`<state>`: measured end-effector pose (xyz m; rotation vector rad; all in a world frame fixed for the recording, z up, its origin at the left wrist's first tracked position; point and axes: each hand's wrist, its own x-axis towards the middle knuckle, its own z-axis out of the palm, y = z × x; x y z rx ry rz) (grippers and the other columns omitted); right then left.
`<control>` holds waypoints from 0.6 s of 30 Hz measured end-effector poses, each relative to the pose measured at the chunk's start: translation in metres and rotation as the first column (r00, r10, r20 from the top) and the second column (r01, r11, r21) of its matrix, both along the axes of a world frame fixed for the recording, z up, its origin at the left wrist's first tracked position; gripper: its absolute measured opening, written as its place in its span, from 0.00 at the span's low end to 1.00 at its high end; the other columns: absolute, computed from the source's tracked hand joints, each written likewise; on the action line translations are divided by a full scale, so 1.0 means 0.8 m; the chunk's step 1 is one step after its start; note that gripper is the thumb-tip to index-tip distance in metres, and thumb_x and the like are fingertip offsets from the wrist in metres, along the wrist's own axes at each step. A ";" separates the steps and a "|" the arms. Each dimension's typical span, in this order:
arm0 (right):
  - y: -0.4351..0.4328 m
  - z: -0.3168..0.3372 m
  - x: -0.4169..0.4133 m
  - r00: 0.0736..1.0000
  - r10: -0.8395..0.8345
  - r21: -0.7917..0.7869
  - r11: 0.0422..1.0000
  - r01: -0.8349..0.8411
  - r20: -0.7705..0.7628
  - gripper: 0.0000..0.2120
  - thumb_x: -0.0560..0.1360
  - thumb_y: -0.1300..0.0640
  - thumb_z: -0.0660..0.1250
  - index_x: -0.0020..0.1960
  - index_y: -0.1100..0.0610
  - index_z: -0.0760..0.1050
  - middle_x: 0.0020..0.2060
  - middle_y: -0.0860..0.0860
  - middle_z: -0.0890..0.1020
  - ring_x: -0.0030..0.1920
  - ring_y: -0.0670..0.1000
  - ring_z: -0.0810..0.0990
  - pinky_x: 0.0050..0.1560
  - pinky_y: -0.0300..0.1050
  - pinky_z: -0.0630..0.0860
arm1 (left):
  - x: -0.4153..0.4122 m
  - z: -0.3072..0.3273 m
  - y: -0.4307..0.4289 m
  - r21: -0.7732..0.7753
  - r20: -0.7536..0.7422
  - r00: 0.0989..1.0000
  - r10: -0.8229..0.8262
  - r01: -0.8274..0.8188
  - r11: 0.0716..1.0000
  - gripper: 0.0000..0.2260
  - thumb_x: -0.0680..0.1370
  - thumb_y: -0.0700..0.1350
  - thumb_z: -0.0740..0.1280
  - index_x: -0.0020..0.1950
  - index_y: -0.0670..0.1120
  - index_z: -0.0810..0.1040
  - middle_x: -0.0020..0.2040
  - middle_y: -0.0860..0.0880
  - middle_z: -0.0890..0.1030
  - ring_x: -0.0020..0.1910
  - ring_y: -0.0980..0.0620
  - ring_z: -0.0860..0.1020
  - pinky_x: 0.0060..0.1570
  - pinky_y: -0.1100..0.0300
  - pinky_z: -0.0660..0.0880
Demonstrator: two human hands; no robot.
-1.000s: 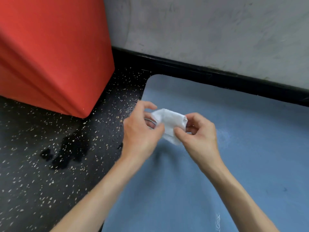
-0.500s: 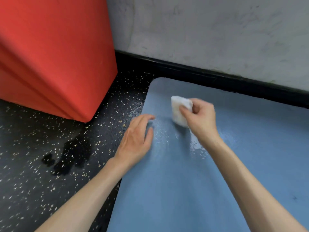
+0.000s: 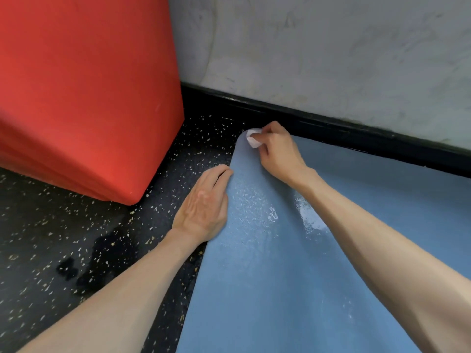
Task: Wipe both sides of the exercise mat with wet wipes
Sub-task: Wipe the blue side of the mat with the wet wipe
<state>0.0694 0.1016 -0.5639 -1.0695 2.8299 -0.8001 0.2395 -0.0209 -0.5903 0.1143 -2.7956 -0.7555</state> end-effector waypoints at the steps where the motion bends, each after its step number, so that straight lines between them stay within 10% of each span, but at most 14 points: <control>1: -0.001 0.000 -0.010 1.000 0.006 0.016 1.000 -0.006 0.003 0.11 0.79 0.62 0.61 0.54 0.63 0.81 0.48 0.56 0.73 0.46 0.54 0.70 0.39 0.40 0.63 | 0.001 0.000 0.000 0.022 0.005 1.000 0.011 -0.011 1.000 0.18 0.78 0.34 0.58 0.68 0.35 0.71 0.67 0.43 0.73 0.67 0.48 0.69 0.71 0.61 0.61; 11: 0.018 -0.001 0.028 0.978 0.209 0.098 0.974 -0.206 -0.022 0.09 0.71 0.66 0.61 0.44 0.64 0.80 0.40 0.57 0.76 0.37 0.57 0.73 0.35 0.44 0.70 | -0.001 0.003 -0.002 0.085 0.050 0.997 0.060 -0.064 0.994 0.17 0.80 0.33 0.59 0.68 0.38 0.72 0.67 0.46 0.72 0.68 0.53 0.68 0.72 0.65 0.58; 14: -0.006 0.000 -0.008 0.994 0.112 0.051 0.992 -0.111 -0.008 0.12 0.77 0.54 0.61 0.44 0.62 0.76 0.43 0.52 0.73 0.39 0.52 0.72 0.38 0.43 0.65 | 0.000 0.005 -0.002 0.082 0.054 0.997 0.058 -0.063 0.995 0.17 0.79 0.32 0.60 0.68 0.38 0.72 0.66 0.46 0.72 0.67 0.53 0.68 0.71 0.68 0.57; 18: -0.029 0.000 -0.010 0.998 -0.003 0.096 0.995 0.009 -0.064 0.10 0.78 0.63 0.60 0.46 0.66 0.78 0.45 0.59 0.76 0.44 0.58 0.74 0.42 0.43 0.66 | 0.000 0.005 -0.004 0.089 0.055 0.996 0.065 -0.069 0.994 0.17 0.79 0.32 0.60 0.68 0.38 0.72 0.67 0.46 0.72 0.67 0.53 0.67 0.71 0.69 0.57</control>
